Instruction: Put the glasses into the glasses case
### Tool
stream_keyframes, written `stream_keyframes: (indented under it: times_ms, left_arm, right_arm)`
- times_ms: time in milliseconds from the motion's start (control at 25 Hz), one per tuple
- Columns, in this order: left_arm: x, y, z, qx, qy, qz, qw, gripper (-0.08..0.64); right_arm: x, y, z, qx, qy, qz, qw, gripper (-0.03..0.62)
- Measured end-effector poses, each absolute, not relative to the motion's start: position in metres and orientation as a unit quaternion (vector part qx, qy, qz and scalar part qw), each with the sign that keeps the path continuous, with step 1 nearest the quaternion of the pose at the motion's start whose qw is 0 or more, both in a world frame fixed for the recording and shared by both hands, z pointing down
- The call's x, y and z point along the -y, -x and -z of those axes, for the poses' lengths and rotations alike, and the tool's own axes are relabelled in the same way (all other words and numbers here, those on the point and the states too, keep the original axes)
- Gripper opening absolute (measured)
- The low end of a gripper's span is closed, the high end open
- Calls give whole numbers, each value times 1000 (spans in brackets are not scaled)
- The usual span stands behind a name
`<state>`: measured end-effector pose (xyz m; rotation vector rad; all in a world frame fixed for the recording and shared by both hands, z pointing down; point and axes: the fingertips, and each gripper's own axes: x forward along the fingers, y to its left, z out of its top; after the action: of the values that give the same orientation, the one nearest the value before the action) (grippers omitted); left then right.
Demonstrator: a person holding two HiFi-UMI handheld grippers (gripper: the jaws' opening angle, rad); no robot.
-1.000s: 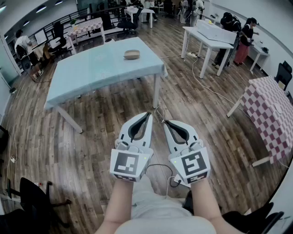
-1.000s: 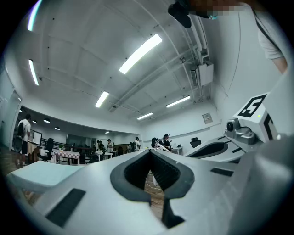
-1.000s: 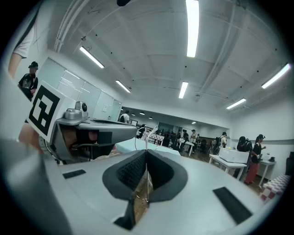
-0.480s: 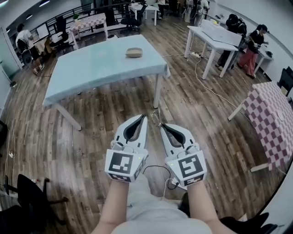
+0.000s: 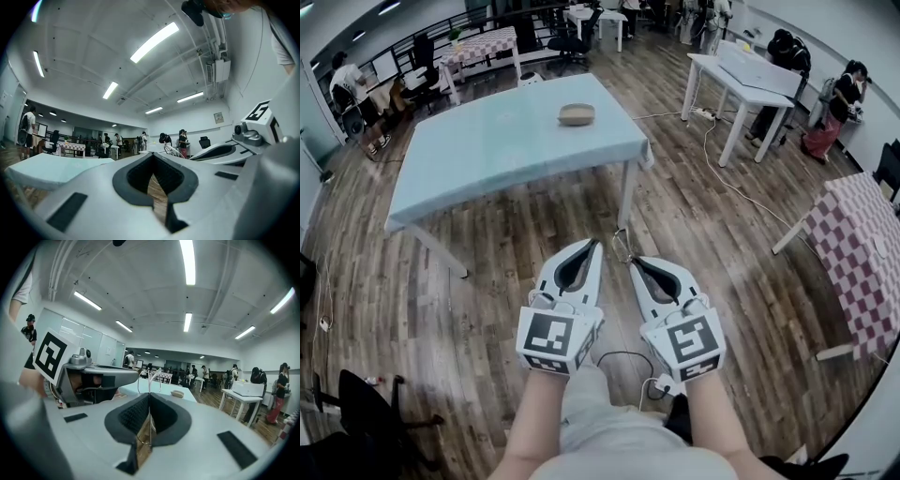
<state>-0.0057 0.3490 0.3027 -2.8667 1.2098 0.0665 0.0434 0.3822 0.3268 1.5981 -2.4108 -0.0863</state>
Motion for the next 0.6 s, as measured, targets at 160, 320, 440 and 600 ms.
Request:
stream_keyframes:
  times_ms: [160, 320, 440, 600]
  left_arm:
    - [-317, 7, -305, -388, 921, -21, 9, 8]
    - [-289, 8, -308, -394, 919, -10, 14, 8]
    - [-265, 11, -310, -391, 920, -9, 11, 8]
    - [-231, 17, -311, -381, 925, -7, 10, 8]
  right_arm:
    - [-352, -41, -331, 828, -546, 20, 126, 14]
    - [-324, -41, -333, 824, -551, 10, 129, 14]
    - [-299, -40, -330, 816, -562, 6, 132, 14]
    - [-267, -30, -338, 816, -562, -2, 136, 14]
